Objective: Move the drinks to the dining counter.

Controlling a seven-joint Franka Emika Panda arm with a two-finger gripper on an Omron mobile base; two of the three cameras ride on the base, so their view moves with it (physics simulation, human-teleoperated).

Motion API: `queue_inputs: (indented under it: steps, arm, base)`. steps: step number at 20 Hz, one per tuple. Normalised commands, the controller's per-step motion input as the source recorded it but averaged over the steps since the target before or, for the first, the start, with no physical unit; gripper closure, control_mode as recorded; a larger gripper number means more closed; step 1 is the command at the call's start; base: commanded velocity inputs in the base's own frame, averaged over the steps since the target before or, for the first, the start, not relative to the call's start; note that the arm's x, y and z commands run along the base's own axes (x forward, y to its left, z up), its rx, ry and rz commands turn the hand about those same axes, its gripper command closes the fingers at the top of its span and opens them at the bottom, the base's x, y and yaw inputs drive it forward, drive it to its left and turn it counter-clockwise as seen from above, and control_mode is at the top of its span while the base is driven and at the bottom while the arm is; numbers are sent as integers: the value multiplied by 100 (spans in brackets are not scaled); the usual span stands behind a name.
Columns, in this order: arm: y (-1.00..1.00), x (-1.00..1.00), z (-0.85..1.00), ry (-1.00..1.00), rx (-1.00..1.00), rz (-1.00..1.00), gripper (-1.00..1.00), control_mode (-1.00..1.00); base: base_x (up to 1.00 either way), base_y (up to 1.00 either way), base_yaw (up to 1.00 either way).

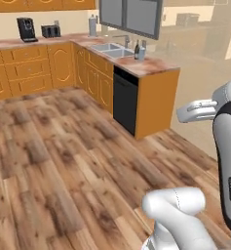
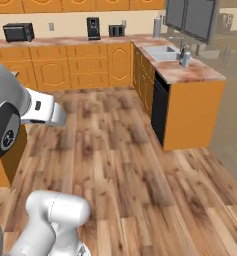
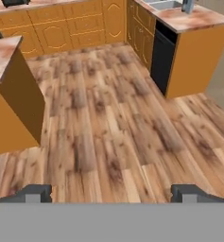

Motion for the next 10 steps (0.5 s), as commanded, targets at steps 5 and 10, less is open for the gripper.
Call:
queue_inputs:
  steps: [5,10]
  arm:
    - [0,0,0,0,0,0,-100,100]
    - [0,0,0,0,0,0,-100,100]
  base:
    - [100,-23,8]
    - [100,1,8]
